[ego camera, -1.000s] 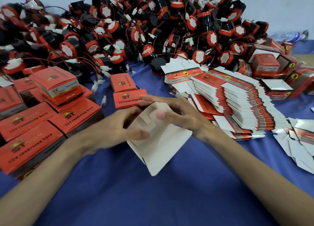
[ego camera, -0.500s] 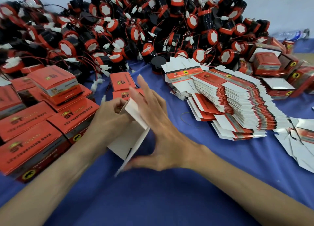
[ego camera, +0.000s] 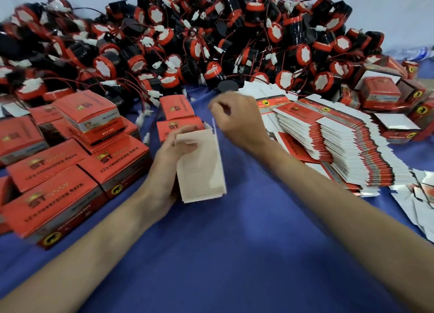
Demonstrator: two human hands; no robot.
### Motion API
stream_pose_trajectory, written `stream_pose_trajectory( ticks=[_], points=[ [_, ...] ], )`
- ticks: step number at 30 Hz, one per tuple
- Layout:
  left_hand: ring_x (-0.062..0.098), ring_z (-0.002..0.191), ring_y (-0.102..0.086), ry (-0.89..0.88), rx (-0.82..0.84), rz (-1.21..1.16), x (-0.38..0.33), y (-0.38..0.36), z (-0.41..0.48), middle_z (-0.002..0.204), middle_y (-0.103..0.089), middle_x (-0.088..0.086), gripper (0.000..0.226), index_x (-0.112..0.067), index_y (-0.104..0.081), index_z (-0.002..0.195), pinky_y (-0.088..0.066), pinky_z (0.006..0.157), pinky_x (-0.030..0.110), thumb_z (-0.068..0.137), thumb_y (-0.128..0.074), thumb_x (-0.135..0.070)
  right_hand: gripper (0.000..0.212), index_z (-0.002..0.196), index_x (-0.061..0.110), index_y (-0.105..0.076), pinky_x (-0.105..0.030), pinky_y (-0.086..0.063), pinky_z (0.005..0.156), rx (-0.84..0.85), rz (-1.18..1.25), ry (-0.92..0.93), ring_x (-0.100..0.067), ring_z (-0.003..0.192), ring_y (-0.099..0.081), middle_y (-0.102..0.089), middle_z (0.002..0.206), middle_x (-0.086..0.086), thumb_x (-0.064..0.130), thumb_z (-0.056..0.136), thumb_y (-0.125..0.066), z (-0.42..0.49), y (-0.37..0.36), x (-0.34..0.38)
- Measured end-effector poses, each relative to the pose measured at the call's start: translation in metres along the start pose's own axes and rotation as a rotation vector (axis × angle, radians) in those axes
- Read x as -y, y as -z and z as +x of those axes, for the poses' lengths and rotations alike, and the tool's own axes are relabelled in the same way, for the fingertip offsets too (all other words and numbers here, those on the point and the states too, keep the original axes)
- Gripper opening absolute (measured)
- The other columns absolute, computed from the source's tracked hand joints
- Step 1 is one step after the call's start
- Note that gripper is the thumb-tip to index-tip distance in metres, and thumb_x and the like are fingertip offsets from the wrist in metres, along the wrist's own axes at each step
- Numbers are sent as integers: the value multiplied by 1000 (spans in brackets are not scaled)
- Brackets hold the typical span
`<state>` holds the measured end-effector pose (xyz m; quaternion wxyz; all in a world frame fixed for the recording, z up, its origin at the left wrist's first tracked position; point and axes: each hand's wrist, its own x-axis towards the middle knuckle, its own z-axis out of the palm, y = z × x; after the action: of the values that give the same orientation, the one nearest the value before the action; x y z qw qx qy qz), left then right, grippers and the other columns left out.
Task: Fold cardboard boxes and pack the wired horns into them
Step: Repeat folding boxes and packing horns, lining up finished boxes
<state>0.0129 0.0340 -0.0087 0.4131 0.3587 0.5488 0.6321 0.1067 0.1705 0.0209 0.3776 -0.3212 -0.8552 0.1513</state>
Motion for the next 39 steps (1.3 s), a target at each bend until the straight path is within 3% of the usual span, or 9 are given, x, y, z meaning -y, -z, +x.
stream_pose_trajectory(
  ticks=[5,8,11,15,20,24,30,34,39],
  points=[
    [10,97,-60,-266,-80,326,5,7,0,108,-65,-9,55,-38,-57,111,-50,76,25,73,-46,1,58,140,8,-36,-46,-27,108,284,-495,-226,-37,131,-32,-35,141,-20,28,88,-53,70,-23,-33],
    [4,92,-56,-345,-93,424,5,13,3,112,-60,-16,74,-44,-49,121,-45,70,14,62,-36,-3,56,140,12,-36,-65,-13,109,414,-609,-358,-39,135,-26,-30,145,-20,34,91,-52,77,-39,-40],
    [-1,100,-52,-435,-173,477,8,15,6,110,-52,-32,75,-34,-44,125,-47,77,19,59,-36,-1,56,137,15,-40,-70,-8,108,304,-705,-213,-40,128,-35,-37,138,-18,37,87,-57,72,-56,-35],
    [25,122,-44,-676,-280,481,7,10,1,127,-38,5,62,-17,-37,115,-43,100,51,58,-40,5,65,141,10,-33,-61,-7,113,282,-680,-189,-46,133,-29,-26,146,-24,40,88,-58,78,-69,-26],
    [35,119,-44,-955,-109,838,5,18,-5,122,-44,22,30,-1,-56,95,-33,101,25,71,-53,-19,52,139,8,-32,-51,-27,107,288,-657,-117,-43,125,-37,-39,137,-20,26,94,-51,73,-68,-32],
    [34,98,-59,-1069,51,1106,3,24,-7,105,-64,13,35,-2,-66,76,-47,79,42,75,-59,-37,46,130,7,-40,-40,-36,92,156,-331,53,-37,114,-43,-43,130,-17,24,91,-58,57,-56,-26],
    [32,86,-62,-1002,-87,1331,6,18,-3,87,-67,8,49,-7,-69,77,-47,70,43,92,-54,-51,28,127,9,-55,-10,-41,76,-168,364,-208,-21,100,-57,-57,115,-13,18,101,-46,23,7,1],
    [33,95,-60,-963,-129,1342,8,10,-3,103,-66,11,51,-6,-69,97,-45,77,43,90,-53,-53,25,117,10,-58,-29,-59,66,-22,1096,-603,-18,85,-60,-62,99,-5,8,99,-41,-19,40,15],
    [39,111,-54,-934,-148,1321,8,4,-10,119,-60,16,53,-5,-61,117,-42,93,52,92,-47,-50,42,128,-2,-49,-33,-56,87,91,1495,-699,-32,110,-60,-60,120,-22,-8,90,-35,-70,53,16]
  ],
)
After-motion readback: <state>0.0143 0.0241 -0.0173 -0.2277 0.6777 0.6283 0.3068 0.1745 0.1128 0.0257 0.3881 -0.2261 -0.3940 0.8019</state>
